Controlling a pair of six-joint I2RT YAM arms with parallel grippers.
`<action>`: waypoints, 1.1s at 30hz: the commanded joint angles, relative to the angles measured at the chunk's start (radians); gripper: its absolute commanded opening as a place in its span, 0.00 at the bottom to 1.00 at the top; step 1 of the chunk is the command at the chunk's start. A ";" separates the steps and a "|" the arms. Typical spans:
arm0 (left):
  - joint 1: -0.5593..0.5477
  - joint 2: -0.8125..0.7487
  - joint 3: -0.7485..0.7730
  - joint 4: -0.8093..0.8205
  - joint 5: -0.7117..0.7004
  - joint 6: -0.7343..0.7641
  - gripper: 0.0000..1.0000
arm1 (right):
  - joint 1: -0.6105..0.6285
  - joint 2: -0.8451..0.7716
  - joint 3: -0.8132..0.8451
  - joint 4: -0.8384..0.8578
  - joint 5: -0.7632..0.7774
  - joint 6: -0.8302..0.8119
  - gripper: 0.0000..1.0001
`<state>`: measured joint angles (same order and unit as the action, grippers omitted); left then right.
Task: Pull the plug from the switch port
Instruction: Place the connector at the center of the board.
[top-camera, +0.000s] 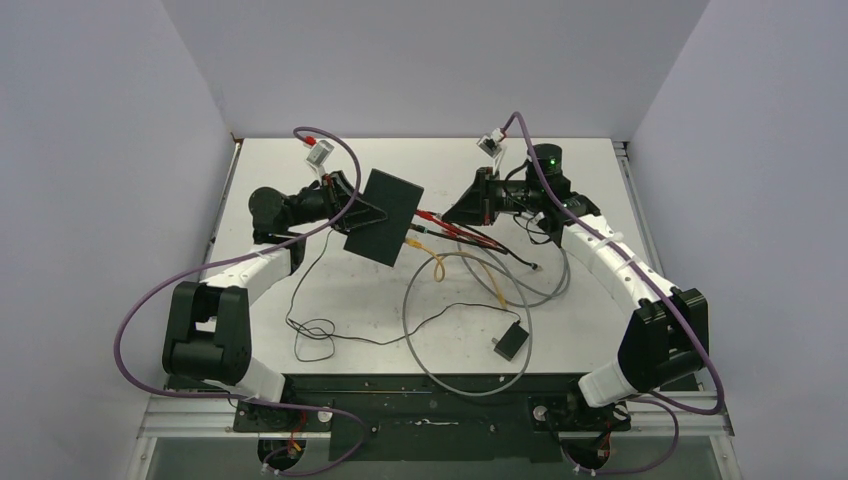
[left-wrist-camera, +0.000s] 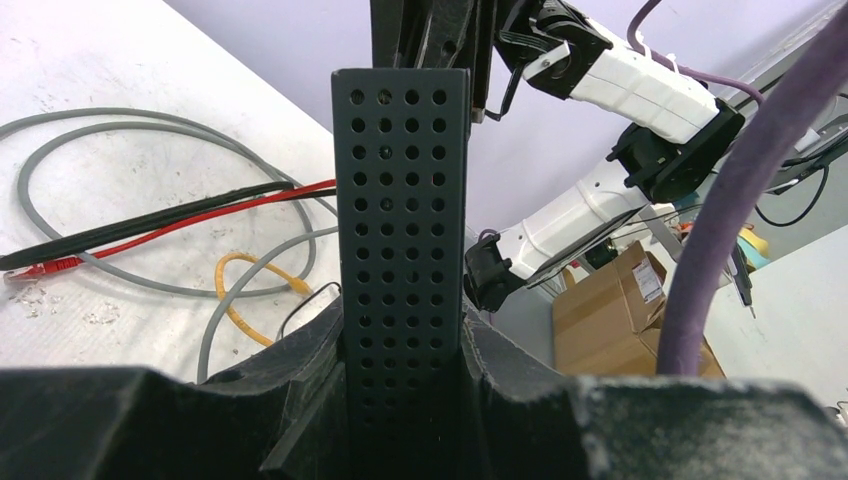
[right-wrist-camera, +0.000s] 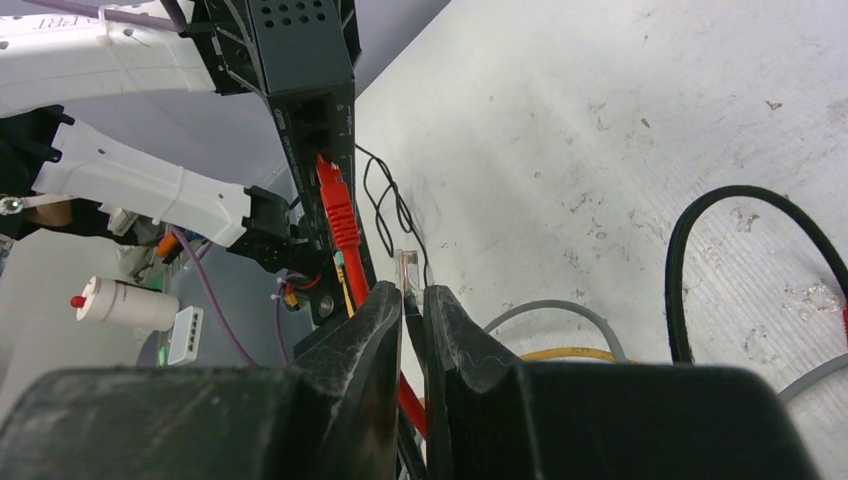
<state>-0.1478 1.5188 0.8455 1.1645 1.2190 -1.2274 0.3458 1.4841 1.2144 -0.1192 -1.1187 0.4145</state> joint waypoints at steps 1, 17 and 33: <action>0.001 -0.027 0.011 0.098 -0.042 -0.018 0.00 | -0.005 0.004 0.075 0.041 0.031 -0.008 0.05; -0.030 -0.033 -0.018 0.057 -0.020 0.015 0.00 | -0.005 0.071 0.145 0.081 0.088 0.032 0.05; -0.028 -0.125 0.015 -0.492 -0.155 0.411 0.00 | -0.007 0.136 0.241 -0.058 0.269 -0.042 0.54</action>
<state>-0.1761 1.4651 0.7998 0.8261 1.1442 -0.9779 0.3458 1.6344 1.3911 -0.1627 -0.9409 0.4225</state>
